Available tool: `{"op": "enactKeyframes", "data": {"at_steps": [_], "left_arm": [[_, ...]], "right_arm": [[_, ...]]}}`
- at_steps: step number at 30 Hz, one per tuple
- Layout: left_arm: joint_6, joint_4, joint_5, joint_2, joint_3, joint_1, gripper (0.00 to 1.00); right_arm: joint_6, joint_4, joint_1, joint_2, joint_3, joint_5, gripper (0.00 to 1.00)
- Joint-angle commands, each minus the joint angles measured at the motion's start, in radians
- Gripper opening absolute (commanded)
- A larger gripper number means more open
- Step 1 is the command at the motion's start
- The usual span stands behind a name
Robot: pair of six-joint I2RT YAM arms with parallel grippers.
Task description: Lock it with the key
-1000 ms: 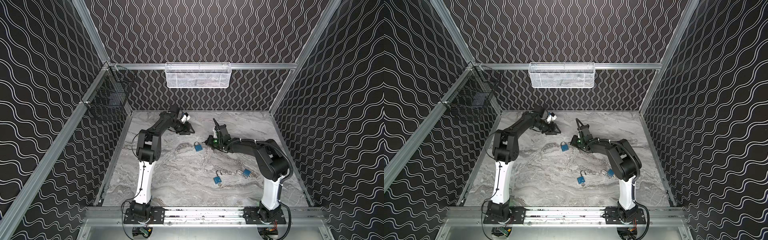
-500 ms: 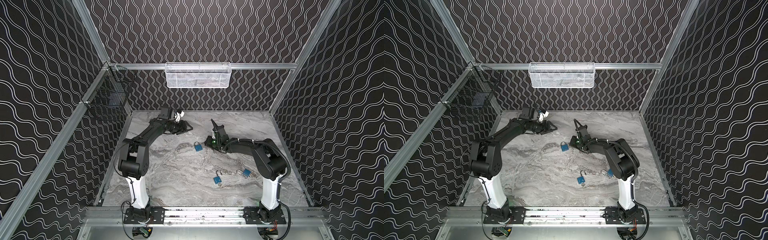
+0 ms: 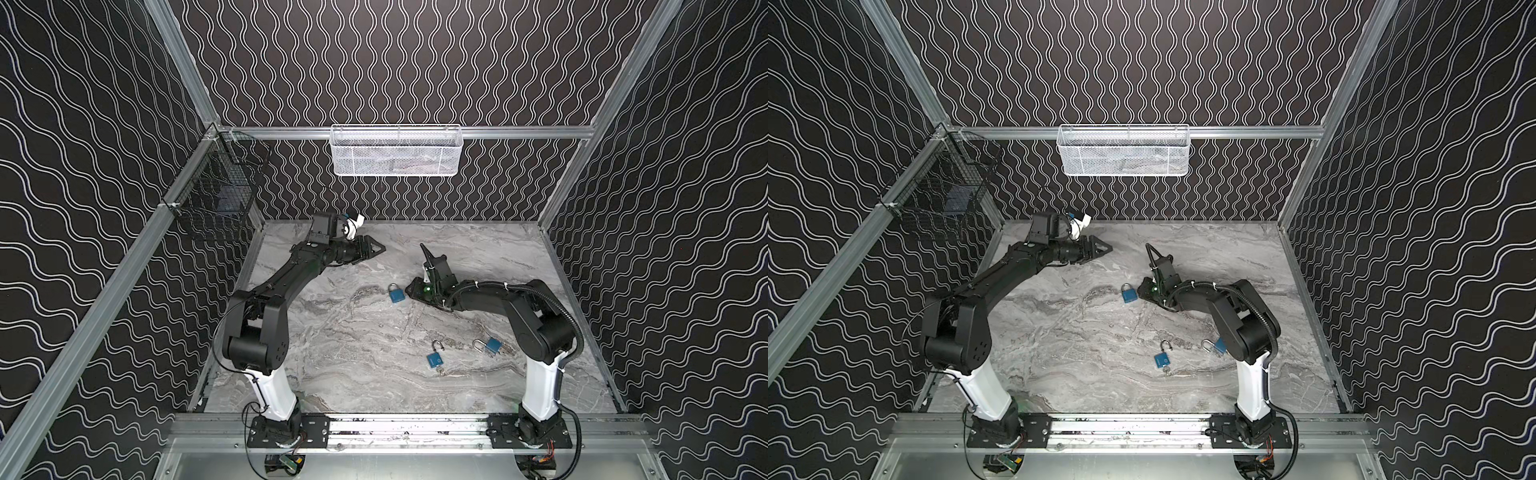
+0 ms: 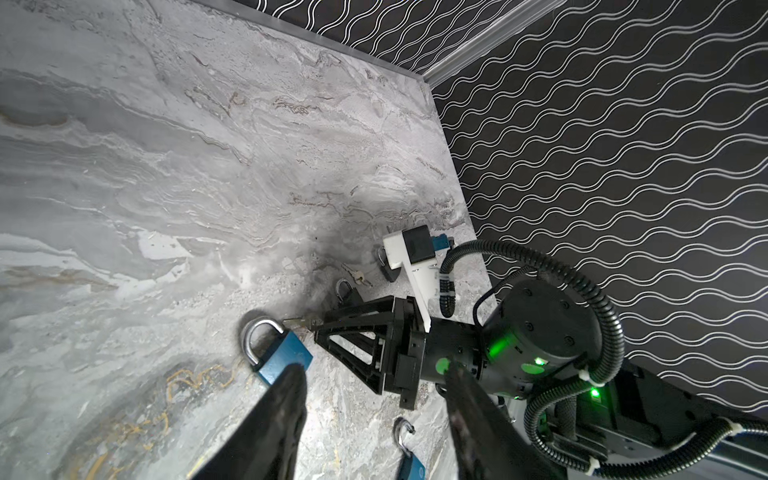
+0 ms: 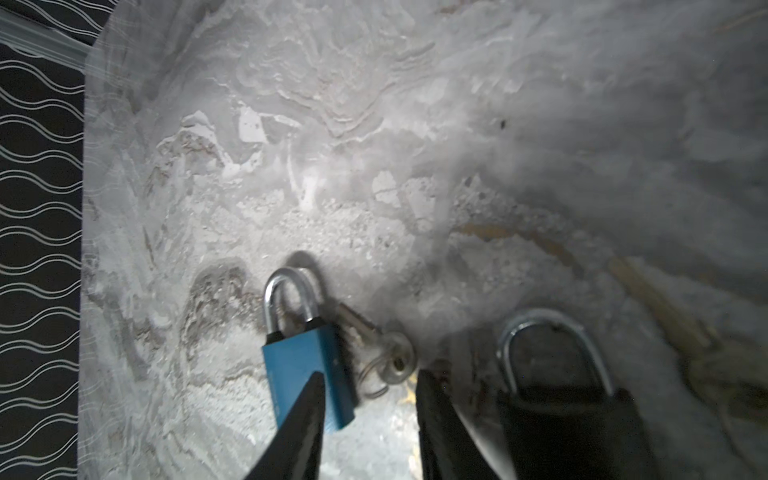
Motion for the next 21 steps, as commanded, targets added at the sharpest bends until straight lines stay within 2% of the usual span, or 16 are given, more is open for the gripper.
{"op": "enactKeyframes", "data": {"at_steps": [1,3,5,10,13,14,16,17,21], "left_arm": [[-0.022,0.092,0.003,-0.031,-0.036,0.001,0.59],[-0.028,0.114,0.011,-0.046,-0.061,0.001,0.62],[-0.047,0.144,0.02,-0.064,-0.091,0.001,0.69],[-0.048,0.158,0.016,-0.121,-0.167,0.001,0.73],[-0.036,0.137,-0.002,-0.171,-0.22,0.001,0.81],[-0.031,0.127,-0.008,-0.187,-0.233,0.001,0.87],[-0.019,0.104,-0.026,-0.227,-0.268,0.001,0.9],[-0.016,0.098,-0.034,-0.247,-0.283,0.001,0.98],[-0.024,0.082,-0.073,-0.347,-0.373,0.001,0.99]], "right_arm": [[0.008,0.002,0.006,-0.023,-0.007,-0.009,0.48],[0.009,0.001,0.01,-0.04,-0.017,-0.007,0.53],[0.009,-0.003,0.016,-0.062,-0.03,0.001,0.61],[0.005,-0.03,0.036,-0.182,-0.072,0.03,0.83],[-0.001,-0.068,0.051,-0.262,-0.106,0.059,1.0],[-0.003,-0.081,0.055,-0.289,-0.118,0.071,1.0],[-0.001,-0.116,0.065,-0.353,-0.164,0.104,1.0],[0.004,-0.135,0.07,-0.381,-0.179,0.124,1.0],[-0.006,-0.229,0.101,-0.508,-0.255,0.187,1.0]]}}
